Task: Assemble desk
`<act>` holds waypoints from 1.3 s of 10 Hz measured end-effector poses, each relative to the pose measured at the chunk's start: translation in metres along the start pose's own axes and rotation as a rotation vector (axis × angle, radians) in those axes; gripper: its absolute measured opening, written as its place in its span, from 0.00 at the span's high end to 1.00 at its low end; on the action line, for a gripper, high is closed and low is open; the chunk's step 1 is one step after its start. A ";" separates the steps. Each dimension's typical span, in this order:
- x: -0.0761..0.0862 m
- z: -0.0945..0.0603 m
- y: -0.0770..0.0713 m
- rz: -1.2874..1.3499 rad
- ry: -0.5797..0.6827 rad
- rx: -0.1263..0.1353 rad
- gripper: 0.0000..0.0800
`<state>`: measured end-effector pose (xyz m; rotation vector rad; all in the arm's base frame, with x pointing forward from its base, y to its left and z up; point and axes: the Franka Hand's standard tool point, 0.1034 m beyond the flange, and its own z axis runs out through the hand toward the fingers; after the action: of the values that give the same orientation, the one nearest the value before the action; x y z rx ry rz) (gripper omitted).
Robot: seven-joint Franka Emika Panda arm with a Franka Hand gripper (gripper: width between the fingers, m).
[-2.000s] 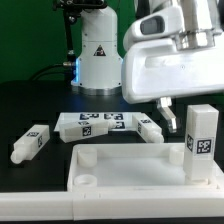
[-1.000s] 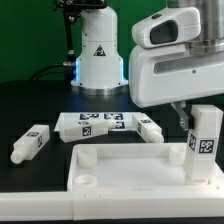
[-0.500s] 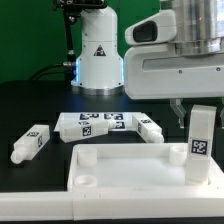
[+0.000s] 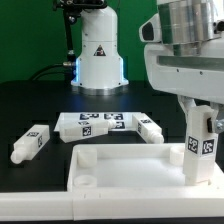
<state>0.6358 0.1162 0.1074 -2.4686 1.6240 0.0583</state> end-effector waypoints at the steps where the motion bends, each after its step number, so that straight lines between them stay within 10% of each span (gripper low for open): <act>1: 0.001 0.000 0.000 -0.111 0.004 0.001 0.63; 4: 0.004 -0.007 0.003 -0.685 -0.033 -0.029 0.24; 7: 0.003 -0.007 0.003 -0.865 -0.027 -0.021 0.19; 11: 0.012 -0.011 -0.005 -1.537 -0.022 -0.106 0.19; 13: 0.012 -0.010 -0.009 -1.513 0.005 -0.095 0.19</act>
Offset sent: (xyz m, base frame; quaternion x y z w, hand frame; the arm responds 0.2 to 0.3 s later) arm 0.0004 0.0067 0.0102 -0.0375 -0.0835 -0.4619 0.8822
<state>0.6484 0.1065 0.1171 -3.0060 -0.5309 -0.0849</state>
